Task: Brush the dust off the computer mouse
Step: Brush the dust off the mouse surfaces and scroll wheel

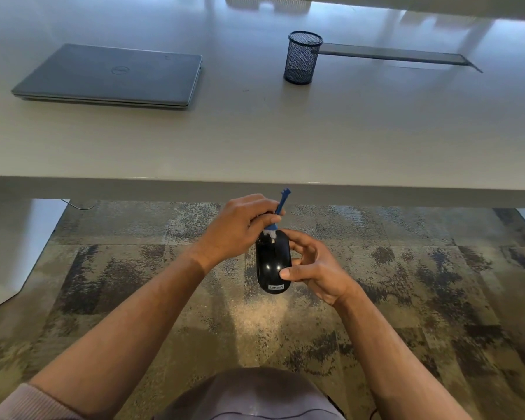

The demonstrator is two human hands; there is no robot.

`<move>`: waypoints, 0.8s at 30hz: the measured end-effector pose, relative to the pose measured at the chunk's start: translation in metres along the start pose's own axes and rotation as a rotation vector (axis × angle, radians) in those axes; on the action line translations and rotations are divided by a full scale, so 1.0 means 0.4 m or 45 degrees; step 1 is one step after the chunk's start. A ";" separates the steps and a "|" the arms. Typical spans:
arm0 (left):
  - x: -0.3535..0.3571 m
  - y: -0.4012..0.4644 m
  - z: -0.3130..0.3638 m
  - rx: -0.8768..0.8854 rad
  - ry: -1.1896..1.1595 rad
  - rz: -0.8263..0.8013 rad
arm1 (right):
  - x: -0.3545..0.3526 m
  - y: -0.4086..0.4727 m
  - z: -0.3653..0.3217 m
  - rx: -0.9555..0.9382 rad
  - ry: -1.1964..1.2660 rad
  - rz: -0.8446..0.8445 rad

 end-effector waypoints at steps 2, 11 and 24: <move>-0.007 0.000 -0.019 -0.029 0.021 -0.003 | -0.003 -0.004 0.002 0.008 -0.004 0.000; -0.011 -0.002 0.009 -0.028 -0.030 0.034 | 0.001 -0.002 0.005 0.014 -0.001 0.007; -0.020 -0.010 -0.016 -0.004 0.057 0.048 | -0.007 -0.010 0.015 0.010 -0.006 -0.010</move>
Point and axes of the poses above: each hand's wrist, its own y-axis towards the middle knuckle, its own x-axis out of the palm, z = x × y, the point moved 8 cm from there along y, towards the middle knuckle, and after that the axes turned 7 degrees about z, right-handed, at the moved point
